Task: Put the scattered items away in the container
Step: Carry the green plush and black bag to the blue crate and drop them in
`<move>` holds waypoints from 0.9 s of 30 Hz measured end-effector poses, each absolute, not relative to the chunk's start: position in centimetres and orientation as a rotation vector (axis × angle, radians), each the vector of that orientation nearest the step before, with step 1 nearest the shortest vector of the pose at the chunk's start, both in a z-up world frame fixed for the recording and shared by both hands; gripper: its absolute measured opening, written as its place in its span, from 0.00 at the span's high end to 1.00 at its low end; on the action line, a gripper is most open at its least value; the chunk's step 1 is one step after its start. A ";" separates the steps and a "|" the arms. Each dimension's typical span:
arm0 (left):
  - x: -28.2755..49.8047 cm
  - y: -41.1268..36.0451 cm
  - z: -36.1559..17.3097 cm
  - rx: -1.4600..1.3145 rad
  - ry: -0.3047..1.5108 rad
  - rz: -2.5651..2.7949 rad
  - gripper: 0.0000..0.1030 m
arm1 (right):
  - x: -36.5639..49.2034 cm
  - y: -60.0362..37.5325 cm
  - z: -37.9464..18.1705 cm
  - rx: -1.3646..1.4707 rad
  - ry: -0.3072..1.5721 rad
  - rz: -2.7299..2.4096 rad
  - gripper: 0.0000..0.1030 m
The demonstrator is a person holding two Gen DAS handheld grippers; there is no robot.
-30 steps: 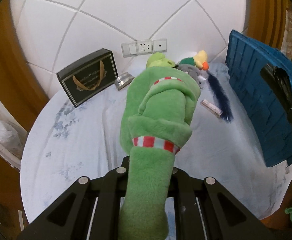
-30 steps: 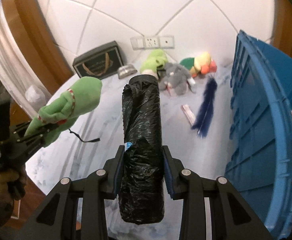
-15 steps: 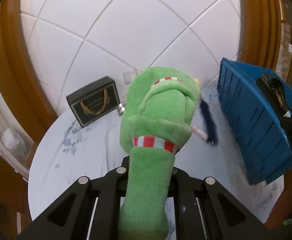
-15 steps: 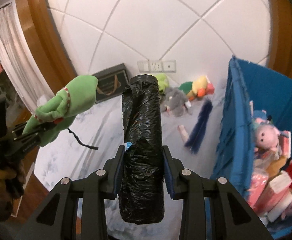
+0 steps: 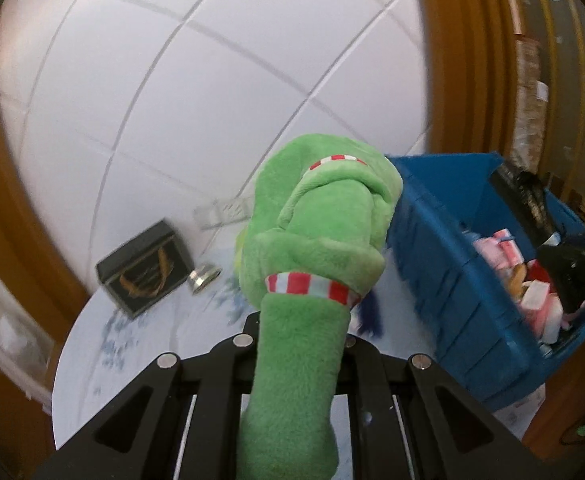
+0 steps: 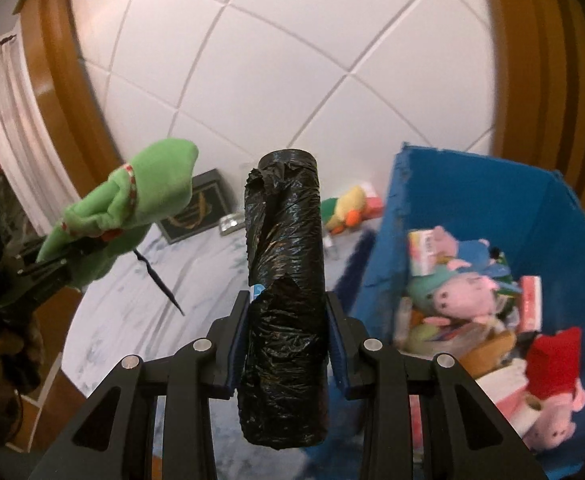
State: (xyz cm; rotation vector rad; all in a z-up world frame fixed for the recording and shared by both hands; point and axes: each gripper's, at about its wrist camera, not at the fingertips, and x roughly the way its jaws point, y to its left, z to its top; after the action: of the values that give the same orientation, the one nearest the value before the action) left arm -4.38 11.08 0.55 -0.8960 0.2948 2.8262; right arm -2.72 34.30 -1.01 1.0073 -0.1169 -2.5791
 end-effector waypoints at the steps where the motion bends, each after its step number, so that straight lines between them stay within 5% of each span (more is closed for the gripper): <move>1: -4.7 12.0 1.1 -0.882 0.300 2.817 0.90 | -2.9 35.1 -0.9 1.007 -0.124 -2.588 0.67; 27: -12.3 35.9 5.4 -0.696 0.419 2.437 0.90 | -0.7 52.8 -1.8 1.093 -0.411 -2.875 0.67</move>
State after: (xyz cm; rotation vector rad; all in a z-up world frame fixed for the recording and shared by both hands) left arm -12.25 35.94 5.42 -0.6959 0.4191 2.4369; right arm -0.66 52.79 -1.84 1.0927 -0.4110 -2.8750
